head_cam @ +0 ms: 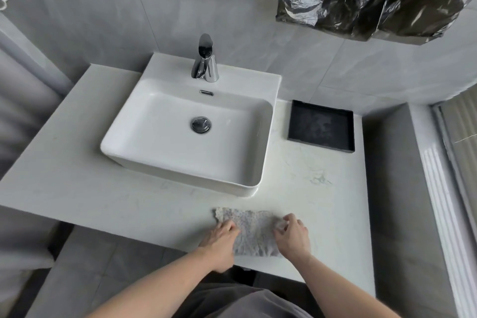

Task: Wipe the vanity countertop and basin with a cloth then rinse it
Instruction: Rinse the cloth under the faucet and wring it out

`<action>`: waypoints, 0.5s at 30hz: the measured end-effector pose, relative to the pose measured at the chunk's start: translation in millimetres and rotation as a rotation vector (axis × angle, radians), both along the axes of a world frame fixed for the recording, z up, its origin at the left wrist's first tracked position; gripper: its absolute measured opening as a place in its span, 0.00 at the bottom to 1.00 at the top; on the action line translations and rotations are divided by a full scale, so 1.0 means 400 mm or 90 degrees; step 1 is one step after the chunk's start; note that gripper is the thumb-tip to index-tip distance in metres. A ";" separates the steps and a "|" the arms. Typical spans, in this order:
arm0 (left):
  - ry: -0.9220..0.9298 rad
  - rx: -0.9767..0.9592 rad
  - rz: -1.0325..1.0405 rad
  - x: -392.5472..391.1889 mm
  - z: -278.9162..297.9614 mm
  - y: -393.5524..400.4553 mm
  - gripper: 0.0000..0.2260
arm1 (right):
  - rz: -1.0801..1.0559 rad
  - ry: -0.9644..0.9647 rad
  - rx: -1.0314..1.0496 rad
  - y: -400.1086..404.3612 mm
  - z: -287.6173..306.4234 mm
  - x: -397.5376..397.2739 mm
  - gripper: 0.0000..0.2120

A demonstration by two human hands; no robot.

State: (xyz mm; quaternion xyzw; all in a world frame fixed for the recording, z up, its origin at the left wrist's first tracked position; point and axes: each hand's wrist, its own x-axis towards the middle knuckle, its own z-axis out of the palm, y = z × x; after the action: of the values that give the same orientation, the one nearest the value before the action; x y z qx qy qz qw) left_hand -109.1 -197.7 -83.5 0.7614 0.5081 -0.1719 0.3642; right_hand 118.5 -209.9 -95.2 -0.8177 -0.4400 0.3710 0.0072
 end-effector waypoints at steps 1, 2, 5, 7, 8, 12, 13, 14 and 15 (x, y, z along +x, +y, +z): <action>-0.016 -0.007 0.006 -0.002 0.005 0.004 0.27 | -0.004 0.005 -0.007 0.001 0.000 0.003 0.14; -0.037 -0.006 0.014 -0.005 0.011 0.008 0.27 | -0.015 0.021 -0.007 0.004 0.003 0.004 0.12; -0.093 0.023 0.052 -0.024 0.027 0.018 0.23 | -0.099 0.121 0.031 0.012 0.034 0.001 0.07; -0.110 0.029 0.100 -0.046 0.035 0.017 0.19 | -0.131 0.175 0.056 0.015 0.062 -0.007 0.05; -0.116 0.027 0.121 -0.058 0.037 0.016 0.17 | -0.137 0.189 0.068 0.015 0.074 -0.016 0.05; -0.122 0.010 0.188 -0.109 0.046 0.013 0.16 | -0.152 0.238 0.116 0.022 0.091 -0.095 0.07; -0.120 0.007 0.206 -0.120 0.047 0.013 0.17 | -0.130 0.253 0.112 0.025 0.086 -0.119 0.09; -0.116 0.007 0.220 -0.129 0.048 0.014 0.17 | -0.095 0.272 0.098 0.029 0.085 -0.143 0.12; -0.112 0.005 0.232 -0.136 0.048 0.015 0.17 | -0.056 0.297 0.073 0.034 0.082 -0.165 0.16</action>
State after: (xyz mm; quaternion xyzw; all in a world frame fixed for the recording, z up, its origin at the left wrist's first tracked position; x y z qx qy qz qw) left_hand -163.6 -191.7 -64.2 0.6701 0.6044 -0.0342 0.4295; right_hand 52.5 -196.3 -62.4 -0.7266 -0.4110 0.5232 0.1713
